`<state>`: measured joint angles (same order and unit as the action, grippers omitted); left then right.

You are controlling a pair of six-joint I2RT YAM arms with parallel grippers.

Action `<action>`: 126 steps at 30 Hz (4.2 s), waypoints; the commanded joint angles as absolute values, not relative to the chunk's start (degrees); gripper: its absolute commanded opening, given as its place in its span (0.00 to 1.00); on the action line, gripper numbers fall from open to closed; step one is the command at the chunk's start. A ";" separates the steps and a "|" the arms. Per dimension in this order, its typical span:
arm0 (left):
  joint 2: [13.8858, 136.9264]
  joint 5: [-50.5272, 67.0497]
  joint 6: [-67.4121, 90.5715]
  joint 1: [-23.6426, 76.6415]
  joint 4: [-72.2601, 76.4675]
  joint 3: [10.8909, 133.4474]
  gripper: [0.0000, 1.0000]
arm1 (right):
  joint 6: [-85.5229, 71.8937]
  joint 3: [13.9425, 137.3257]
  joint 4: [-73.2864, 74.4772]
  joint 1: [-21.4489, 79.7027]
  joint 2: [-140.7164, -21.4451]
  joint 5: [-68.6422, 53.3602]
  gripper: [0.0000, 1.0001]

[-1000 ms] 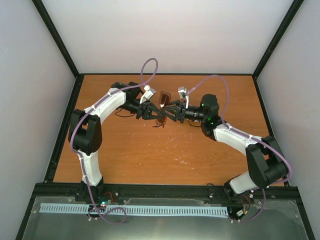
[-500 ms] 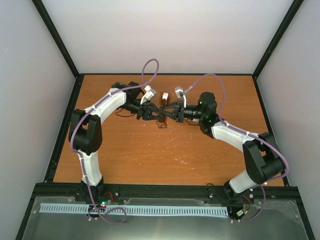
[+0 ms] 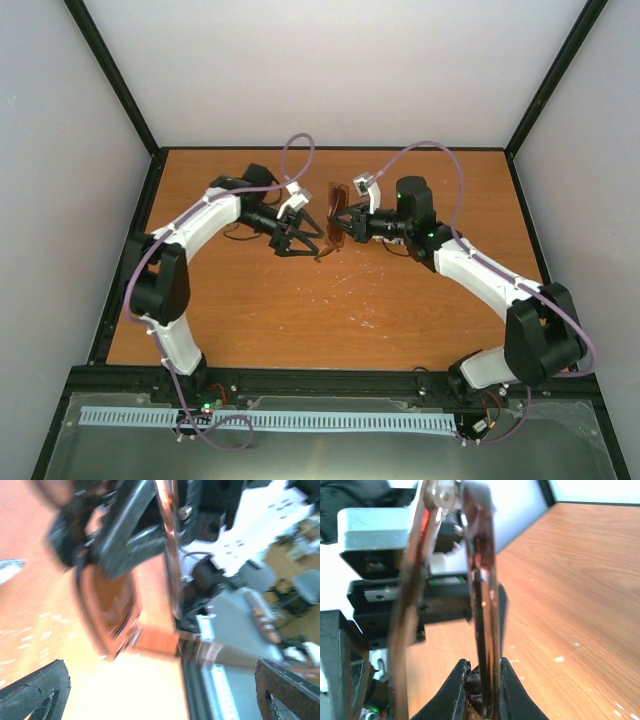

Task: Organize the sunglasses
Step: Fold the sunglasses, then place the sunglasses in the sunglasses case.

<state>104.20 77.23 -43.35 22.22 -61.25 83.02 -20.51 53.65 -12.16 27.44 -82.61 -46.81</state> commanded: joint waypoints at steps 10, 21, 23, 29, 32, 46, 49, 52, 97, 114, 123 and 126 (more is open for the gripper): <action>91.50 71.05 -26.37 18.76 -38.95 80.07 0.18 | -12.29 57.89 16.97 27.36 -76.02 -25.84 0.03; 97.82 75.17 -23.09 25.49 -35.95 87.11 0.20 | -10.29 58.88 15.60 30.93 -76.71 -34.57 0.03; 98.48 75.80 -22.03 26.06 -34.83 87.64 0.21 | -10.14 58.89 15.41 31.55 -76.52 -35.00 0.03; 100.92 75.16 -21.91 26.93 -33.14 87.03 0.22 | -9.98 58.48 14.69 32.30 -75.41 -37.25 0.03; 103.42 73.75 -22.99 26.95 -32.67 85.85 0.22 | -10.20 58.36 13.63 32.34 -74.08 -38.81 0.03; 96.40 69.16 -19.71 20.99 -29.47 84.36 0.84 | -12.95 59.20 20.05 30.21 -77.37 -28.81 0.03; 93.74 68.89 -22.00 18.98 -31.00 80.72 0.14 | -15.38 60.80 20.40 28.60 -79.64 -27.54 0.03; 91.94 69.17 -27.82 18.81 -35.84 75.91 0.01 | -19.06 62.87 19.75 26.29 -81.92 -27.81 0.03; 99.77 72.76 -18.63 22.15 -21.55 78.32 0.53 | -25.01 61.02 19.83 27.16 -78.09 -31.91 0.03; 114.31 62.74 -33.10 26.58 -43.68 94.21 0.13 | -20.80 60.37 20.67 11.21 -78.53 -26.25 0.03; 114.64 49.26 -32.94 35.08 -42.78 83.47 0.09 | -9.01 68.45 24.53 7.38 -89.95 -26.29 0.03; 117.17 46.51 -30.17 35.40 -42.41 85.39 0.09 | -4.09 70.25 26.43 7.38 -92.21 -23.67 0.03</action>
